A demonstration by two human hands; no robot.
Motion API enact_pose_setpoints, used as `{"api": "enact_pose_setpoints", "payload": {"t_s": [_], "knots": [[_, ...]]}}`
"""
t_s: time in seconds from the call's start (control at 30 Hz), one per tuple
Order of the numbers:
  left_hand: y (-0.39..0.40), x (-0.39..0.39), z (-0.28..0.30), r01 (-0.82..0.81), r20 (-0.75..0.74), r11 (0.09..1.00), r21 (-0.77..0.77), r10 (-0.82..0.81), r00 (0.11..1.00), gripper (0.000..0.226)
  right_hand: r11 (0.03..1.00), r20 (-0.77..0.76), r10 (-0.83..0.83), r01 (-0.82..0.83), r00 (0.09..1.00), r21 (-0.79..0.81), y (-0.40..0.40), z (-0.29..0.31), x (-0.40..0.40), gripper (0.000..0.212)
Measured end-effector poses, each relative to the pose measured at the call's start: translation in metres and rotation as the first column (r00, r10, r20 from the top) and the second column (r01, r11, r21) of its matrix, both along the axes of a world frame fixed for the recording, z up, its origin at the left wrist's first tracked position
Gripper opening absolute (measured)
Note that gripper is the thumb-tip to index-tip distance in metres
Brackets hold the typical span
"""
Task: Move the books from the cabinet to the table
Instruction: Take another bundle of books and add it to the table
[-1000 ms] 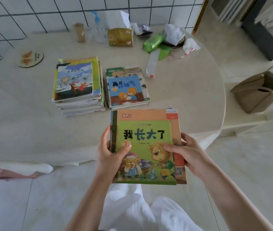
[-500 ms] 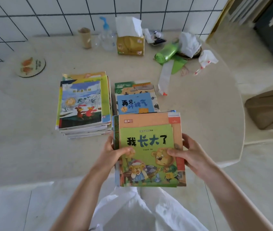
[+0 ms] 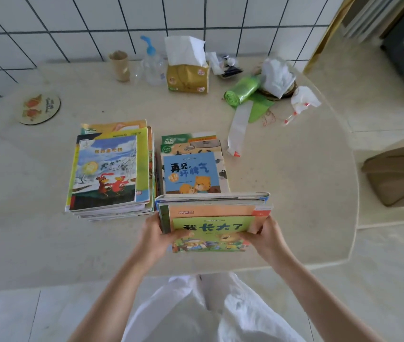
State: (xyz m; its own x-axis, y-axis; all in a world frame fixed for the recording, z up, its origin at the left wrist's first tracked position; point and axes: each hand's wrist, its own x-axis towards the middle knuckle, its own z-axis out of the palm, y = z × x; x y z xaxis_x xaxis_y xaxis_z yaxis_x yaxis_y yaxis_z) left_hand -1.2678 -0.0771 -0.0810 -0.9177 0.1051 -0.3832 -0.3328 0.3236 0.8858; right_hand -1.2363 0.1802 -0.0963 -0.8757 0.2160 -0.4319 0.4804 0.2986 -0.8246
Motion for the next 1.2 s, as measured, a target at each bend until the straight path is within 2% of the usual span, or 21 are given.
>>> {"api": "enact_pose_setpoints", "payload": {"t_s": [0.1,0.17,0.23,0.3,0.4,0.47,0.53,0.67,0.77,0.97,1.2], "knots": [[-0.007,0.002,-0.007,-0.055,-0.071,0.996,-0.071,0.05,0.996,0.035,0.998,-0.083,-0.017,0.021,0.996,0.051,-0.003,-0.004,0.007,0.057],[-0.012,0.007,-0.013,-0.083,-0.131,0.99,-0.113,0.068,0.989,0.048,0.996,-0.125,0.014,-0.003,0.992,0.085,-0.006,-0.006,0.01,0.052],[-0.016,0.014,-0.017,-0.063,-0.199,0.989,-0.134,0.035,0.979,0.057,0.997,-0.167,0.03,-0.018,0.986,0.073,-0.009,-0.008,0.013,0.054],[-0.017,0.023,-0.017,-0.039,-0.254,0.987,-0.156,-0.002,0.967,0.056,0.995,-0.22,0.072,-0.055,0.973,0.084,-0.012,-0.008,0.019,0.062],[-0.02,0.031,-0.016,-0.012,-0.265,0.991,-0.137,-0.025,0.964,0.054,0.984,-0.26,0.158,-0.131,0.953,0.118,-0.011,-0.011,0.027,0.055],[-0.023,0.034,-0.019,-0.005,-0.248,0.995,-0.097,-0.019,0.969,0.051,0.975,-0.273,0.21,-0.179,0.939,0.136,-0.01,-0.015,0.028,0.051],[-0.027,0.033,-0.023,0.004,-0.205,0.999,-0.047,-0.014,0.979,0.058,0.968,-0.27,0.238,-0.204,0.933,0.149,-0.012,-0.017,0.027,0.051],[-0.031,0.027,-0.035,0.05,-0.063,0.997,0.062,-0.046,0.997,0.082,0.966,-0.231,0.246,-0.217,0.941,0.142,-0.01,-0.023,0.026,0.064],[-0.033,0.025,-0.04,0.058,0.005,0.993,0.106,-0.059,0.998,0.089,0.965,-0.199,0.252,-0.232,0.947,0.119,-0.007,-0.024,0.023,0.07],[-0.034,0.024,-0.047,0.054,-0.012,0.996,0.071,-0.054,0.998,0.081,0.951,-0.199,0.307,-0.291,0.931,0.106,-0.007,-0.023,0.017,0.066],[-0.034,0.021,-0.057,0.048,0.031,0.999,0.017,-0.049,0.998,0.053,0.939,-0.139,0.342,-0.334,0.93,0.078,-0.002,-0.024,0.013,0.052]]}}
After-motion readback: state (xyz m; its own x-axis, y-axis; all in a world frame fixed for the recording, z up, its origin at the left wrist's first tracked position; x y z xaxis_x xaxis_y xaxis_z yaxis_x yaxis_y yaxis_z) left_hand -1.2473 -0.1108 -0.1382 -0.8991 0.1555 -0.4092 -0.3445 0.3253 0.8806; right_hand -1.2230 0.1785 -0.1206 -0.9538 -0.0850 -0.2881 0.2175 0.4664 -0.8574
